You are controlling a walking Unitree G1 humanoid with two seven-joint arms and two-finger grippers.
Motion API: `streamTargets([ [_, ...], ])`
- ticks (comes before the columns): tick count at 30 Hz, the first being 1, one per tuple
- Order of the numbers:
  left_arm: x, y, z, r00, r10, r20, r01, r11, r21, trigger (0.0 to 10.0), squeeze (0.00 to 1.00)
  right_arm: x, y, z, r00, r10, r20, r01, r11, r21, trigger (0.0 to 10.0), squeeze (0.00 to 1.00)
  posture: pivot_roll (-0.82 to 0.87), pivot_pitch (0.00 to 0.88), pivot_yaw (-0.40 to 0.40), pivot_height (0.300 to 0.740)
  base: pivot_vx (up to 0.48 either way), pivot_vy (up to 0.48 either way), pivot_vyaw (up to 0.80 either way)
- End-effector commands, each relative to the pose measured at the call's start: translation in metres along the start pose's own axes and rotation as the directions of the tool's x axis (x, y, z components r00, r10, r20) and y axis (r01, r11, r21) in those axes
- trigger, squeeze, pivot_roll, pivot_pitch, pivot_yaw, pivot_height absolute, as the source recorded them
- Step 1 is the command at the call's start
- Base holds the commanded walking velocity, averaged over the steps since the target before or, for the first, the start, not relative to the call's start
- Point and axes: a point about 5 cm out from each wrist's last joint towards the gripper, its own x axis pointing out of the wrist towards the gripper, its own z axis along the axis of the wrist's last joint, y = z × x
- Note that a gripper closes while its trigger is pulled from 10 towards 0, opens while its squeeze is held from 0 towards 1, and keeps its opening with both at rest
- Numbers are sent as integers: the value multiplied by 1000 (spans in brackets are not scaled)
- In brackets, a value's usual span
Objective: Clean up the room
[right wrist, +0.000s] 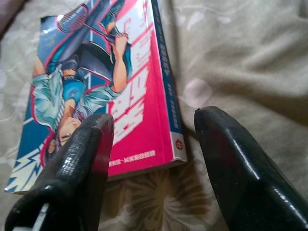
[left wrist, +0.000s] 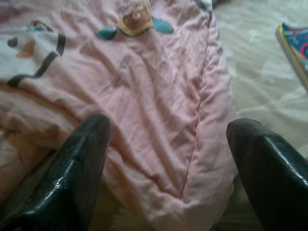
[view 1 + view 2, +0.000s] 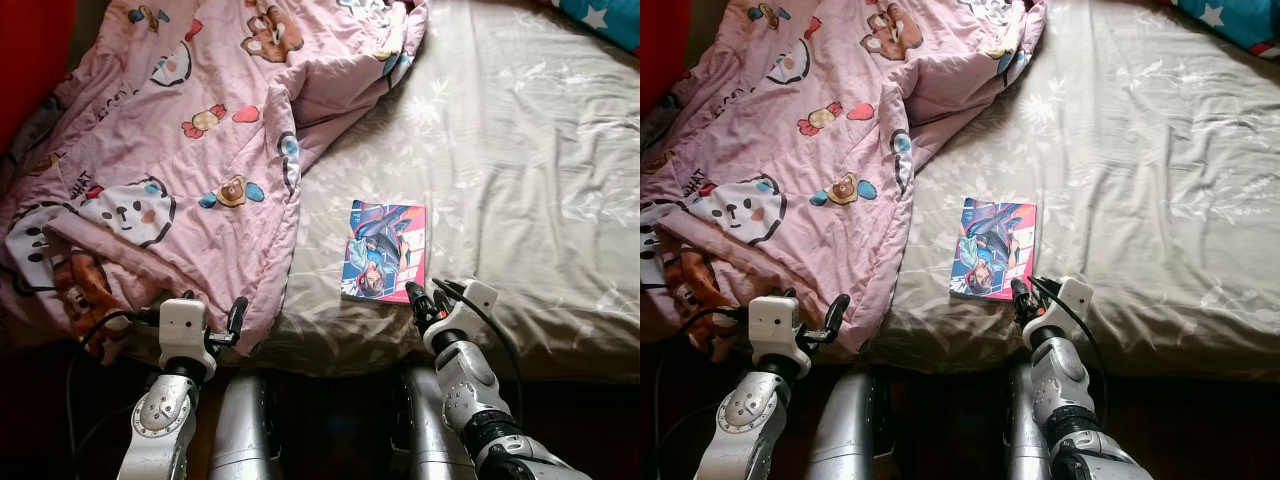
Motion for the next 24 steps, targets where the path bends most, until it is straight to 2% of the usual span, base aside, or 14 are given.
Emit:
streamTargets([
  [1, -8, 7, -7, 999, 9, -40, -8, 1000, 18, 10000, 0, -6, -5, -14, 999, -24, -41, 25, 999, 25, 10000, 0, 79, 363, 74, 588, 0, 0, 0],
  [9, -11, 10, -5, 999, 13, -47, -12, 1000, 27, 10000, 0, -4, 2, -13, 999, 17, -38, -16, 999, 38, 10000, 0, 87, 372, 80, 588, 0, 0, 0],
  [20, -14, 8, -6, 998, 11, -58, -9, 1000, 25, 10000, 0, -5, 2, -17, 998, 23, -53, -20, 998, 51, 10000, 0, 92, 378, 78, 588, 0, 0, 0],
  [24, -16, 8, -6, 998, 7, -60, -6, 1000, 30, 10000, 0, -7, 2, -23, 997, 24, -73, -18, 996, 82, 10000, 0, 99, 388, 82, 588, 0, 0, 0],
])
